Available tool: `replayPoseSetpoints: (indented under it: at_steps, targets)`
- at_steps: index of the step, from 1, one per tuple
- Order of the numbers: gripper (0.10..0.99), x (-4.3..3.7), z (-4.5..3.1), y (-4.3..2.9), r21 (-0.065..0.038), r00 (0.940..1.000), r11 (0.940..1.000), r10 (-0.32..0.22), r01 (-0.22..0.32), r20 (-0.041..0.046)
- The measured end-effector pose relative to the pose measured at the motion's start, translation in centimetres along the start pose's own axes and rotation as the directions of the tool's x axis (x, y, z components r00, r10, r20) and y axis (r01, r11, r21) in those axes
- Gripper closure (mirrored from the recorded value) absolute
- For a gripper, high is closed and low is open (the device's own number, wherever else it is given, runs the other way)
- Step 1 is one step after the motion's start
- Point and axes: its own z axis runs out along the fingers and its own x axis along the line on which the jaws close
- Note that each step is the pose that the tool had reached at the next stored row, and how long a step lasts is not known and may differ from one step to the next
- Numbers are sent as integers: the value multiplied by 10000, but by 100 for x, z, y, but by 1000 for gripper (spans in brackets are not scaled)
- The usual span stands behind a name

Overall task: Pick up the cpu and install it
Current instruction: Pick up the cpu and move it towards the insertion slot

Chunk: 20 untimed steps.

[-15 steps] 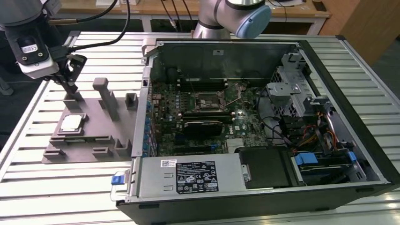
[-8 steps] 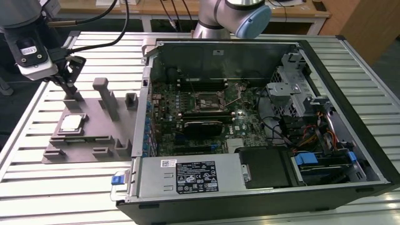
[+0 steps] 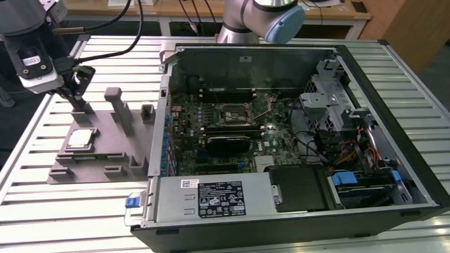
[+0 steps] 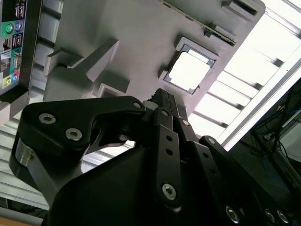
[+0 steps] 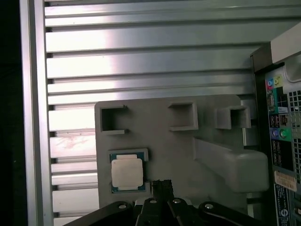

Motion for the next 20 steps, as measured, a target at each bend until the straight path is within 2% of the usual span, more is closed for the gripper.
replayPoseSetpoints:
  at_steps: [20]
  targets:
    - [980,216,242,-27,-1,10000,10000,1,-1,1]
